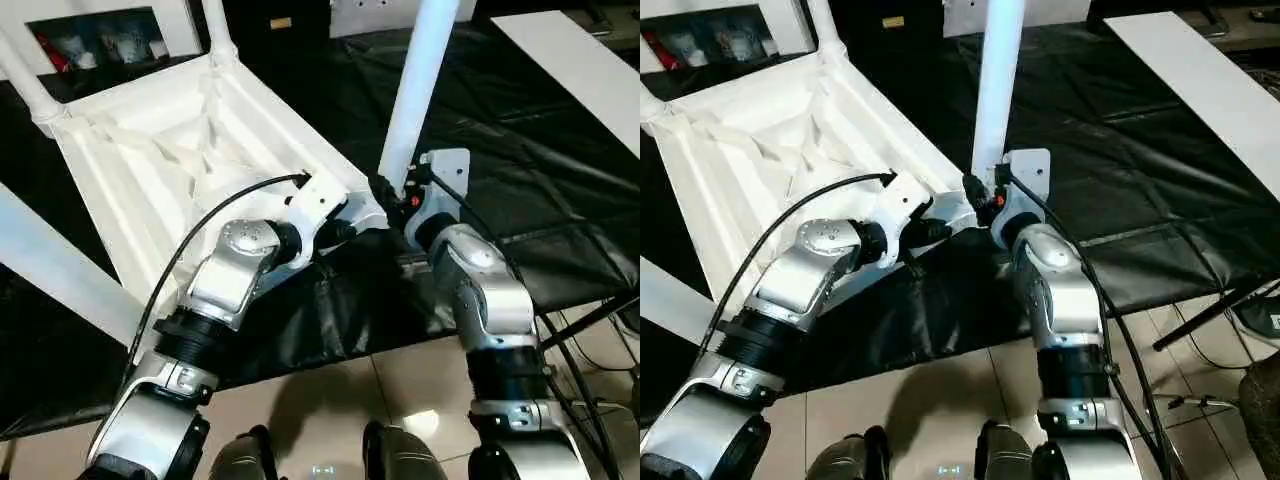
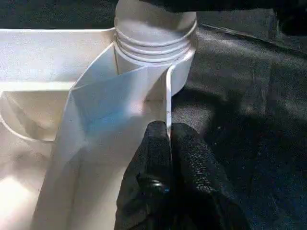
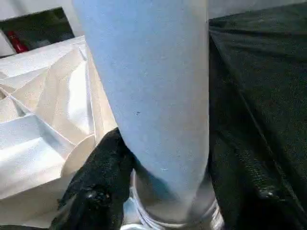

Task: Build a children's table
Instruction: Rotate leg to tighten

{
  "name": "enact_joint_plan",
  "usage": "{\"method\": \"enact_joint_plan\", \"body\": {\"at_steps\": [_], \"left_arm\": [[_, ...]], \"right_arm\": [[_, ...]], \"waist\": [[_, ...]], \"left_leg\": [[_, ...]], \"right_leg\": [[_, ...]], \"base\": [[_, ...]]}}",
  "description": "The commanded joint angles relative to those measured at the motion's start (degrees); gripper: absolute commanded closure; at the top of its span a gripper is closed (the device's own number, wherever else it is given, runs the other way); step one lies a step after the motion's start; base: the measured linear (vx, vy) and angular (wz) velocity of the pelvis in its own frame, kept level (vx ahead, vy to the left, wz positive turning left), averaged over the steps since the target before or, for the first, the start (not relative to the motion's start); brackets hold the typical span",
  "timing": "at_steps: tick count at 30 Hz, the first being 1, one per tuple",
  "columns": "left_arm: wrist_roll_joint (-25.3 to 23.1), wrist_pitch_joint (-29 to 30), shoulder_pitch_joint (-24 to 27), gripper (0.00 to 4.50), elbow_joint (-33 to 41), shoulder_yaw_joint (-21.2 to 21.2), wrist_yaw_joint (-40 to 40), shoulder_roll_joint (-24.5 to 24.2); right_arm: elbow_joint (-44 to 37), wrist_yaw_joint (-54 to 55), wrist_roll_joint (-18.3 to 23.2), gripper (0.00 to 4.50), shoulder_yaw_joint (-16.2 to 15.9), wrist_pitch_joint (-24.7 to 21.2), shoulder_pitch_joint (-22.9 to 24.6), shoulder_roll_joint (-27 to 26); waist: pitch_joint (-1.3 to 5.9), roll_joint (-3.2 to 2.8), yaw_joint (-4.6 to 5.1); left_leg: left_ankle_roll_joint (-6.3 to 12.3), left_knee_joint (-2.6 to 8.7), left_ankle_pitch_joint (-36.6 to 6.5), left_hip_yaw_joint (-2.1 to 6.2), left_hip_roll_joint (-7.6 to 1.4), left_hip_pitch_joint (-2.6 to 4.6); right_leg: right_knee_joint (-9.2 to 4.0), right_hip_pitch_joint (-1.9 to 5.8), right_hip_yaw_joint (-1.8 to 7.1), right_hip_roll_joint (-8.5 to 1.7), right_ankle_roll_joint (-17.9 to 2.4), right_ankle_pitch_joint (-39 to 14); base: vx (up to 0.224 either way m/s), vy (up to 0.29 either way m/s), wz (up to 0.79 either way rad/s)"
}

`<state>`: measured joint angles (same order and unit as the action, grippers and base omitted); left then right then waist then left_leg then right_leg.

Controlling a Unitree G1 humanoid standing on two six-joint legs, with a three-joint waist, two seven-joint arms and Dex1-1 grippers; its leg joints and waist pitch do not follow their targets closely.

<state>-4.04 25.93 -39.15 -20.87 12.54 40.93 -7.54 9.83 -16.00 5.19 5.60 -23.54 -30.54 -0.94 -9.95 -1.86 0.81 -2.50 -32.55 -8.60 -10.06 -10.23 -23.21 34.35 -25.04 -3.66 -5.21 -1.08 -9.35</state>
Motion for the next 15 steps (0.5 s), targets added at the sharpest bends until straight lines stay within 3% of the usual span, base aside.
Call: {"method": "enact_joint_plan", "body": {"at_steps": [1,4,5,10,11,15], "left_arm": [[-0.2,-1.0,-0.9,4.50,1.4,2.6,1.3,-0.1],[-0.4,-6.6,0.4,4.50,1.7,4.4,7.9,-5.3],[-0.4,-7.2,0.5,4.50,1.6,4.6,8.7,-5.8],[1.4,-14.4,1.7,4.50,1.1,6.2,19.2,-10.3],[2.4,-16.9,2.0,4.50,0.8,7.3,24.1,-12.6],[4.3,-19.8,1.6,4.50,-0.4,8.1,29.6,-14.4]], "right_arm": [[-1.1,-6.2,2.7,1.59,-5.3,-1.1,1.8,-0.1],[-2.3,-16.1,5.3,1.36,-4.4,1.8,3.6,7.8],[-2.3,-17.5,5.4,1.15,-4.5,2.2,3.7,8.8],[-1.4,-30.4,6.5,0.71,-4.7,6.1,3.9,16.8],[-0.9,-37.2,7.9,0.71,-5.2,7.2,3.8,20.4],[-0.3,-46.0,11.1,0.71,-6.4,7.0,3.1,24.1]], "waist": [[4.93,0.05,-0.33],[4.93,-0.04,-0.49],[4.91,0.00,-0.59],[4.78,0.15,-1.23],[4.77,0.22,-1.40],[4.89,-0.02,-2.36]], "left_leg": [[6.55,3.07,-7.8,0.61,-1.88,1.13],[7.38,3.03,-8.0,0.54,-2.01,1.30],[7.80,2.92,-7.5,0.48,-1.97,1.07],[7.68,2.97,-9.1,0.39,-2.07,1.32],[7.77,2.98,-9.4,0.36,-2.17,1.40],[8.94,2.90,-7.1,0.22,-2.55,1.68]], "right_leg": [[-3.85,4.02,2.36,-2.31,-14.4,-6.1],[-3.82,4.15,2.47,-2.35,-14.8,-4.6],[-3.67,4.27,2.54,-2.50,-15.2,-3.4],[-4.02,4.16,2.56,-2.77,-15.5,-7.0],[-3.98,4.16,2.60,-2.80,-15.6,-7.2],[-3.33,3.89,2.67,-2.63,-17.0,-3.5]], "base": [[0.000,0.000,0.00],[0.000,0.000,0.00],[0.000,0.000,0.00],[0.000,0.000,0.00],[0.000,0.000,0.00],[0.000,0.000,0.00]]}}
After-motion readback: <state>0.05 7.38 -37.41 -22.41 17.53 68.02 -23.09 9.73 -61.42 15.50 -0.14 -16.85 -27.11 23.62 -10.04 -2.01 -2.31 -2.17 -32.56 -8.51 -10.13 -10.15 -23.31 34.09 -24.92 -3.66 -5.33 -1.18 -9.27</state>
